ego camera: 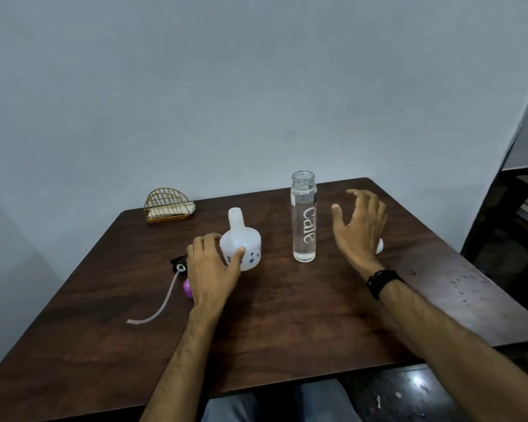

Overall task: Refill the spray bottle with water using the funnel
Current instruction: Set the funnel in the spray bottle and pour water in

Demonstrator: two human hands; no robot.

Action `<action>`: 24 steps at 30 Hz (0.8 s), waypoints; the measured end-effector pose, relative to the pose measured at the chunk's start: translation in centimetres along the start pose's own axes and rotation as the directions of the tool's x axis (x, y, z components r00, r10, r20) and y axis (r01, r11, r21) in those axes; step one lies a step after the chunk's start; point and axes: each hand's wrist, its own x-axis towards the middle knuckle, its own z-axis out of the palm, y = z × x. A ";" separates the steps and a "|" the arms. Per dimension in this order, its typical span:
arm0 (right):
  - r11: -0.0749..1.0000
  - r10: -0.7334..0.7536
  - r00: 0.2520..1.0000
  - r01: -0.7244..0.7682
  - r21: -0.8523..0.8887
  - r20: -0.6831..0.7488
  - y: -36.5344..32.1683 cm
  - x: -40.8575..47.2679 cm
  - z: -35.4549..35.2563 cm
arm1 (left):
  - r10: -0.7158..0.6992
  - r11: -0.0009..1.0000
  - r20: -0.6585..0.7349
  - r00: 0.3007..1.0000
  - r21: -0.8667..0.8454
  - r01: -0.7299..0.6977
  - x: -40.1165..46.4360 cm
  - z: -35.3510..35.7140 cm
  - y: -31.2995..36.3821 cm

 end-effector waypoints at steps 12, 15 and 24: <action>0.987 0.159 0.772 -0.102 -0.127 0.615 6.3 2.6 -3.9 | -0.114 0.978 0.029 0.993 -0.171 0.117 0.7 1.5 1.9; 0.985 0.171 0.724 -0.136 -0.104 0.668 5.2 2.8 -5.4 | -0.131 0.973 0.028 0.991 -0.190 0.134 0.7 1.6 1.9; 0.649 0.097 0.291 -0.743 0.161 0.952 0.3 0.2 -7.5 | -0.132 0.932 -0.122 0.984 -0.353 0.082 0.6 1.1 2.4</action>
